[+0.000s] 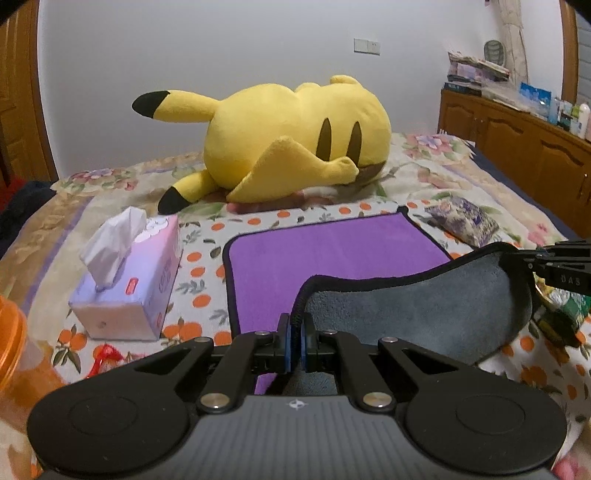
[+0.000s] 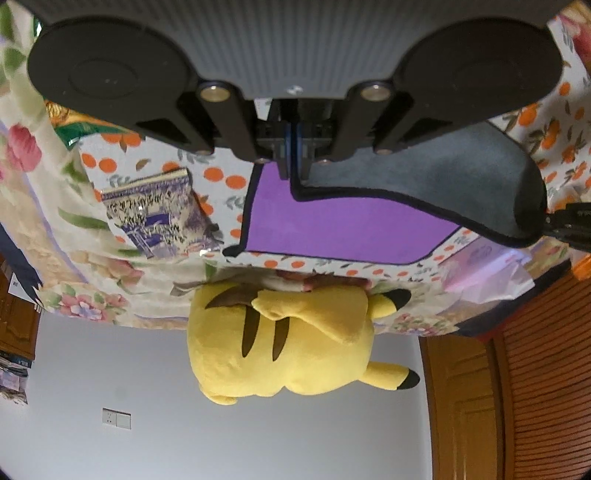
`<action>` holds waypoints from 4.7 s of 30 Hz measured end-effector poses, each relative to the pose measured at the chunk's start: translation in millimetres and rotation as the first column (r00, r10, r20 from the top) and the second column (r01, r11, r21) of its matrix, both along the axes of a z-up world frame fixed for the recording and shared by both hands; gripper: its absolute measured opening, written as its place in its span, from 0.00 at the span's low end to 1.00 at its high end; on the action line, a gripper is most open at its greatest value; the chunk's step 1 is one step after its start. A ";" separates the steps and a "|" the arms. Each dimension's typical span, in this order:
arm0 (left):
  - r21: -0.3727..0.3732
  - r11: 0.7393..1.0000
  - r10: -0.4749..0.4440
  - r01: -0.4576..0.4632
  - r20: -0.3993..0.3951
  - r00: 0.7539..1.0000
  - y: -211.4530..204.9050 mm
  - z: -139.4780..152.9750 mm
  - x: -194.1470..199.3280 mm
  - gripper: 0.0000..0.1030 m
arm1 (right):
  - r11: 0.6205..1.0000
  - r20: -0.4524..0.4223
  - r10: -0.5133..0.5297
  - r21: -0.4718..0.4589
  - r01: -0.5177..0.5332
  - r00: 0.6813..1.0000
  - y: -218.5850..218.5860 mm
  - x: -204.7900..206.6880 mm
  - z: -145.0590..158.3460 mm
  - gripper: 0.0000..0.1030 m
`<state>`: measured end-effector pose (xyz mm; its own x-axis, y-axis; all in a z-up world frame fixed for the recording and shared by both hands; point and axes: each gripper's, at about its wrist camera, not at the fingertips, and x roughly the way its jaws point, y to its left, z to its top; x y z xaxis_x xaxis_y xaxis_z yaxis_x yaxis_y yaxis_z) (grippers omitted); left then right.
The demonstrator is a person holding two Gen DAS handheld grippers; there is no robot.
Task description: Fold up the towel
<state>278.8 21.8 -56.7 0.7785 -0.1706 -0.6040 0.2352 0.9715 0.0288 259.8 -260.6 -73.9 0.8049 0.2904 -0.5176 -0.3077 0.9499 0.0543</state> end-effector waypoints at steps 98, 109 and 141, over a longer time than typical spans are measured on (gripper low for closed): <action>0.088 0.990 0.106 -0.106 0.002 0.994 -25.2 -8.8 110.5 0.40 | 0.984 0.009 -0.058 -0.169 0.059 0.998 34.4 91.8 15.8 0.44; 0.087 0.993 0.082 -0.080 -0.018 0.997 -29.5 10.8 51.8 0.50 | 0.992 0.000 -0.053 -0.113 0.053 0.999 26.3 26.9 37.1 0.44; 0.050 0.997 0.057 -0.056 -0.012 0.998 -31.1 43.0 -60.1 0.70 | 0.994 0.016 -0.092 -0.063 0.093 0.996 4.7 -70.2 62.8 0.50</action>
